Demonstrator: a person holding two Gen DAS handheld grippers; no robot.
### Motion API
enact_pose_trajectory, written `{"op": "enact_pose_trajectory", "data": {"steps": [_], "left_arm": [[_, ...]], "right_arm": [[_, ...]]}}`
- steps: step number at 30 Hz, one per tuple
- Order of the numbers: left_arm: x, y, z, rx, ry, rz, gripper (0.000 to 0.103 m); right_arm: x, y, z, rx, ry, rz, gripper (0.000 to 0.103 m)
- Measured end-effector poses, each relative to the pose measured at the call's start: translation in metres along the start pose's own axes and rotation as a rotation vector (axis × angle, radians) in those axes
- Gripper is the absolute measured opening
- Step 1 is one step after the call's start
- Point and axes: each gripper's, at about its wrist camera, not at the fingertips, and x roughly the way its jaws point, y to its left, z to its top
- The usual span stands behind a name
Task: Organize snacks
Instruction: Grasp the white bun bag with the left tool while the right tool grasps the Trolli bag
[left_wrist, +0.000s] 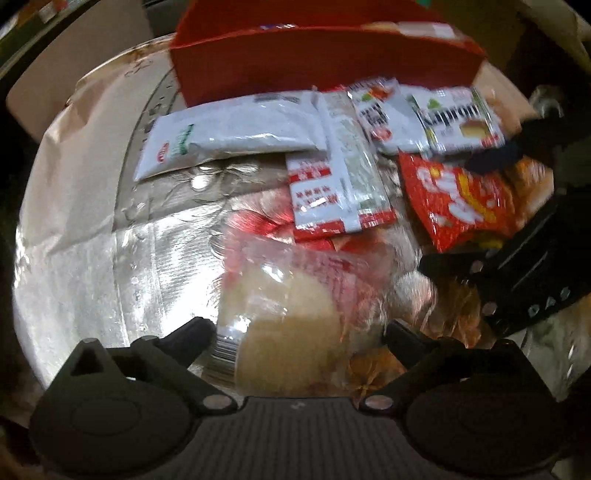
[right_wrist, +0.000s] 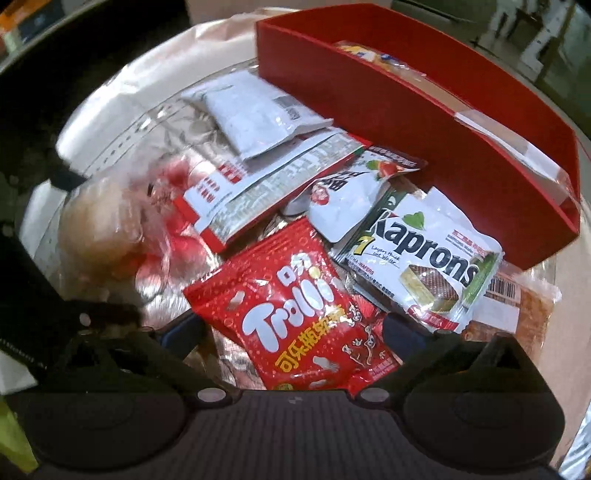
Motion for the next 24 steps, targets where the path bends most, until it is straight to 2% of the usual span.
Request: {"op": "enact_pose_trajectory", "data": {"steps": [3,6,8,9,10,13,16,19,24], "left_arm": [[0.001,0.004,0.002,0.005,0.011,-0.011,0.099],[0.000,0.005,0.002,0.007,0.010,-0.006,0.097],[-0.003,0.010,0.004,-0.028,0.005,0.004,0.084],[-0.006,0.013,0.005,-0.049,0.004,0.009,0.078],[-0.009,0.018,0.006,-0.073,0.004,0.020,0.066],[-0.012,0.028,0.007,-0.116,0.005,0.011,0.058],[-0.012,0.026,0.006,-0.101,0.002,0.017,0.053],[-0.013,0.023,0.005,-0.096,0.000,0.016,0.052],[-0.031,0.026,0.009,-0.120,-0.065,-0.017,0.051]], "right_arm": [[0.004,0.007,-0.002,-0.048,0.008,-0.031,0.103],[0.002,0.008,-0.001,-0.027,0.019,-0.048,0.100],[-0.005,0.008,0.000,-0.007,0.019,-0.044,0.084],[-0.008,0.009,-0.001,-0.002,0.018,-0.041,0.080],[-0.011,0.009,-0.002,0.004,0.018,-0.038,0.075],[-0.016,0.009,-0.006,0.046,0.024,-0.037,0.067],[-0.023,0.007,-0.011,0.114,0.036,-0.012,0.064],[-0.026,0.013,-0.017,0.127,0.038,-0.032,0.063],[-0.047,0.008,-0.018,0.200,-0.037,-0.024,0.062]]}}
